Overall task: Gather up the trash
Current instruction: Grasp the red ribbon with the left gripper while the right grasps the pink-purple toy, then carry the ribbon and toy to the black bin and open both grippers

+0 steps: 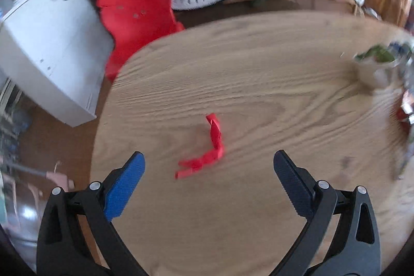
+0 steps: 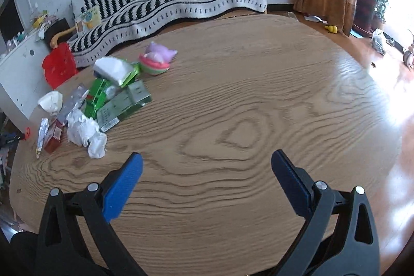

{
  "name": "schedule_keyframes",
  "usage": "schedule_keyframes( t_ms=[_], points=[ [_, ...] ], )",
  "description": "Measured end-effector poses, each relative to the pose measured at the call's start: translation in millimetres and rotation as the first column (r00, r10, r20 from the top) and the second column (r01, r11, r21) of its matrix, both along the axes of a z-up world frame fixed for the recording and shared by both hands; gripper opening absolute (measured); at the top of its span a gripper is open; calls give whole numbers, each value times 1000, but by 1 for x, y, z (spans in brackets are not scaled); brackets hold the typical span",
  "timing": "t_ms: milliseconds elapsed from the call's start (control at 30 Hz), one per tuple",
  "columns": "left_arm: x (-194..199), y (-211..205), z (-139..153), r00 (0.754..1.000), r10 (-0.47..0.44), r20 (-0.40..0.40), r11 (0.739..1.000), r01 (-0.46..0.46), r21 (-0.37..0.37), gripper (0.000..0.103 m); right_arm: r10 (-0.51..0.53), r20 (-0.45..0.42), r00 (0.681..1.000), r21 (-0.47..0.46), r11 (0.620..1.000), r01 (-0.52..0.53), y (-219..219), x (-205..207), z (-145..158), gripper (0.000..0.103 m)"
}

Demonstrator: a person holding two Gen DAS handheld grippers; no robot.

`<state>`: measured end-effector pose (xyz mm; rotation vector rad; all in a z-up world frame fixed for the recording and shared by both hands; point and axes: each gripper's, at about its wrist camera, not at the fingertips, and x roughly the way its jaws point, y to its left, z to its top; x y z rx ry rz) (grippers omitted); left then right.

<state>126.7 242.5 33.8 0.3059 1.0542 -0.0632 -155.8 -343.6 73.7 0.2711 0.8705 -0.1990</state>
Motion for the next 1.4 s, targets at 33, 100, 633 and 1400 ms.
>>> schedule_keyframes(
  t_ms=[33,100,633,1400],
  points=[
    [8,-1,-10,1000,-13,-28,1000,13,0,94,7,-10,1000,-3,1000,-7,4,2,-2,96],
    [11,5,-12,999,-35,-26,993,32,-114,82,18,-32,999,-6,1000,-18,8,5,-6,96],
    [-15,-12,-14,998,31,56,979,-20,-202,41,11,13,1000,32,999,-11,4,97,-6,96],
    [-25,-26,-13,990,90,109,984,-71,-161,9,149,-77,986,42,988,-147,4,253,-23,50]
  ],
)
